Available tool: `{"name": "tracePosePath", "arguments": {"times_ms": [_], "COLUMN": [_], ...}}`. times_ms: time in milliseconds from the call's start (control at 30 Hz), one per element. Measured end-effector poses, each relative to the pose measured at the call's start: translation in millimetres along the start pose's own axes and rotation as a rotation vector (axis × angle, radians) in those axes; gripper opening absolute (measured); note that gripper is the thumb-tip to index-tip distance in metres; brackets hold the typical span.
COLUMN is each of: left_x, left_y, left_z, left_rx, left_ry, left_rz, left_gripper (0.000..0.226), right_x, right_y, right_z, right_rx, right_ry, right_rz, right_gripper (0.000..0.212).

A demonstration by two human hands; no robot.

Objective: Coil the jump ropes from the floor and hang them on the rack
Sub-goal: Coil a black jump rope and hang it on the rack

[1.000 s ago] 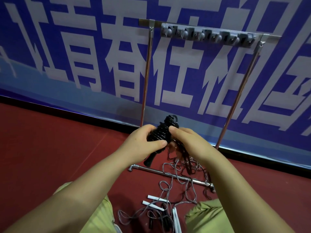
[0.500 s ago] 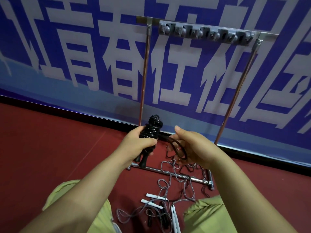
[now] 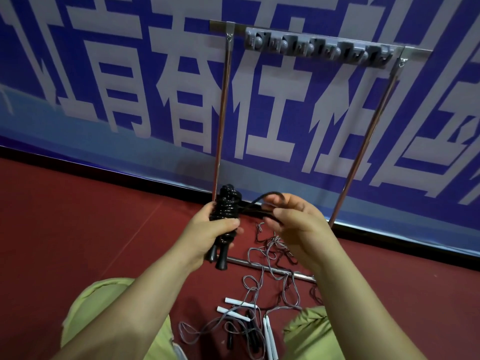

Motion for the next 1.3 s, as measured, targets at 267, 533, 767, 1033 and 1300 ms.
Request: {"name": "tracePosePath", "arguments": {"times_ms": [267, 533, 767, 1033, 1300], "left_x": [-1, -2, 4, -5, -26], "left_y": [-5, -8, -7, 1, 20], "left_z": [13, 7, -2, 3, -13], "left_rx": [0.023, -0.028, -0.028, -0.019, -0.174], "left_ry": [-0.04, 0.005, 0.04, 0.004, -0.009], "left_rz": [-0.011, -0.05, -0.109, -0.073, 0.131], "left_gripper": [0.03, 0.026, 0.023, 0.028, 0.039], "right_x": [19, 22, 14, 18, 4], "right_y": [15, 2, -2, 14, 37], "right_z": [1, 1, 1, 8, 46], "right_rx": [0.023, -0.185, -0.228, -0.149, 0.102], "right_ry": [-0.147, -0.211, -0.16, -0.243, -0.324], "right_rz": [-0.056, -0.2, -0.185, -0.099, -0.006], "right_gripper": [0.026, 0.022, 0.004, 0.004, 0.011]}}
Point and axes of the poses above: each hand's wrist, its own x-axis towards the middle knuckle, its own y-axis out of the palm, z = x × y, the point moved 7 cm from there along x, towards the middle knuckle, and after that the axes turned 4 degrees about -z, right-handed, at the moved point
